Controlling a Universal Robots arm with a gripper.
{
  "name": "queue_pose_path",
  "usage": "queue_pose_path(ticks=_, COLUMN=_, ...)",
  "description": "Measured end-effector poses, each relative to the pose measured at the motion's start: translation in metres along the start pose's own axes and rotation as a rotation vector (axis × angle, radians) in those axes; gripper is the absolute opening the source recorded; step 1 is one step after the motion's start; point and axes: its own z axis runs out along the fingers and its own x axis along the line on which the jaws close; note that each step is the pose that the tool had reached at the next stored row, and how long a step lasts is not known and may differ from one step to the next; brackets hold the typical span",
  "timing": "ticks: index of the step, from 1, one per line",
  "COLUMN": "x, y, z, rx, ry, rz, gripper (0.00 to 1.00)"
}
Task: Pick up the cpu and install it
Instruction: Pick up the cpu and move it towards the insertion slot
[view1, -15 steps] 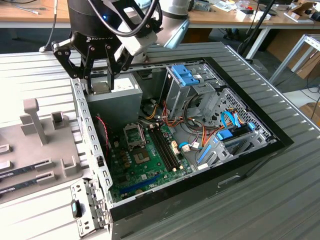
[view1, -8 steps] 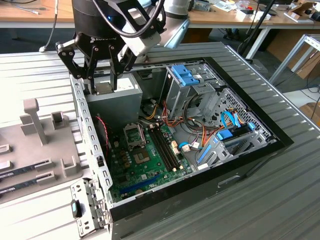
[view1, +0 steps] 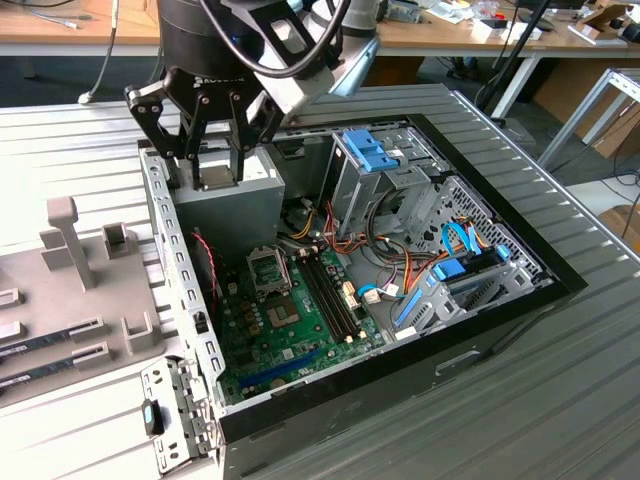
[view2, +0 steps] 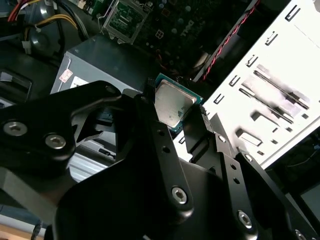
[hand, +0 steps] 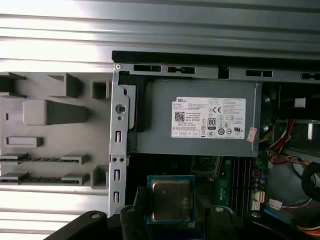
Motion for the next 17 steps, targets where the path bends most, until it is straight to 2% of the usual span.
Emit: queue_pose_path(ticks=17, x=-0.0163, y=-0.0043, z=0.0019, rx=0.0000, ry=0.0000, rz=0.000, gripper=0.47)
